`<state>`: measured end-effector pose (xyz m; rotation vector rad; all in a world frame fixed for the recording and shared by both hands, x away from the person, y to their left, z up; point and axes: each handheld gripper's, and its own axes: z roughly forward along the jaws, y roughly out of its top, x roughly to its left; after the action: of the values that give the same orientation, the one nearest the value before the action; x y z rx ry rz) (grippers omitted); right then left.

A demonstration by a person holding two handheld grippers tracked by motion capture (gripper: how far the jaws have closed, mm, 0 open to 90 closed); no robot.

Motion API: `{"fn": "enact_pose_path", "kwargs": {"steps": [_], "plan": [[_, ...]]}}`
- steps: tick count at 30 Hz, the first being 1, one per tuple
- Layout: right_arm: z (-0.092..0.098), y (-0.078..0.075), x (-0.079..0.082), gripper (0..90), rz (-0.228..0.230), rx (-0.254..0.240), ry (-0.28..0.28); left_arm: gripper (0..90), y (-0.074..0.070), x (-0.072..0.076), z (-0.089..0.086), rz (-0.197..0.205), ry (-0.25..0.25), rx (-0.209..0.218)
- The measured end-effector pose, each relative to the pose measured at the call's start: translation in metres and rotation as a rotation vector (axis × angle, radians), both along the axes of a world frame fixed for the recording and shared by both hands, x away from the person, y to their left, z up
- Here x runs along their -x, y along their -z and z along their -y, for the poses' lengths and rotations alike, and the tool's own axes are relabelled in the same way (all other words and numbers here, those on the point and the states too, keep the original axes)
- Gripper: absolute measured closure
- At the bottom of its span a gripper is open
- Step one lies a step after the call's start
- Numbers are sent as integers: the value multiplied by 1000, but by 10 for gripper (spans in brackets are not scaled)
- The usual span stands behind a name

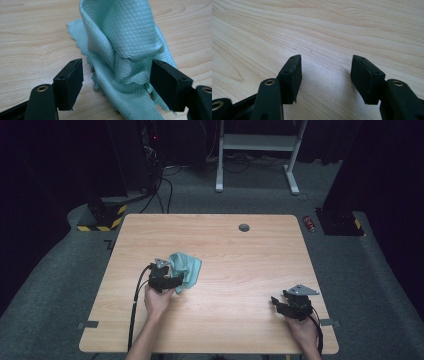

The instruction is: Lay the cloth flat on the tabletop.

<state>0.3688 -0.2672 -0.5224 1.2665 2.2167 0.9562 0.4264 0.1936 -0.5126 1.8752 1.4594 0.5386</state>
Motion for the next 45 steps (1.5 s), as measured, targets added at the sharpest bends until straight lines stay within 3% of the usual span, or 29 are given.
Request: {"fn": "enact_pose_path", "kwargs": {"steps": [4, 8, 10, 11, 12, 20, 27, 32, 45], "plan": [[0, 0, 0, 425, 0, 0, 0, 314, 5, -2, 1, -17, 6, -9], [0, 0, 0, 425, 0, 0, 0, 415, 7, -4, 4, -17, 12, -15], [0, 0, 0, 425, 0, 0, 0, 486, 6, -4, 3, -13, 15, -23], [0, 0, 0, 425, 0, 0, 0, 563, 6, -3, 3, -14, 11, -17], [0, 0, 0, 425, 0, 0, 0, 563, 6, -3, 2, -14, 10, -19], [0, 0, 0, 425, 1, 1, 0, 817, 6, -1, 5, -14, 46, -8], [0, 0, 0, 425, 1, 1, 0, 841, 6, 3, 15, -7, 107, -8], [0, 0, 0, 425, 1, 1, 0, 842, 6, 7, 27, -11, 157, 17], [0, 0, 0, 425, -1, 0, 1, 843, 3, 14, 78, 3, 291, 6]]}}
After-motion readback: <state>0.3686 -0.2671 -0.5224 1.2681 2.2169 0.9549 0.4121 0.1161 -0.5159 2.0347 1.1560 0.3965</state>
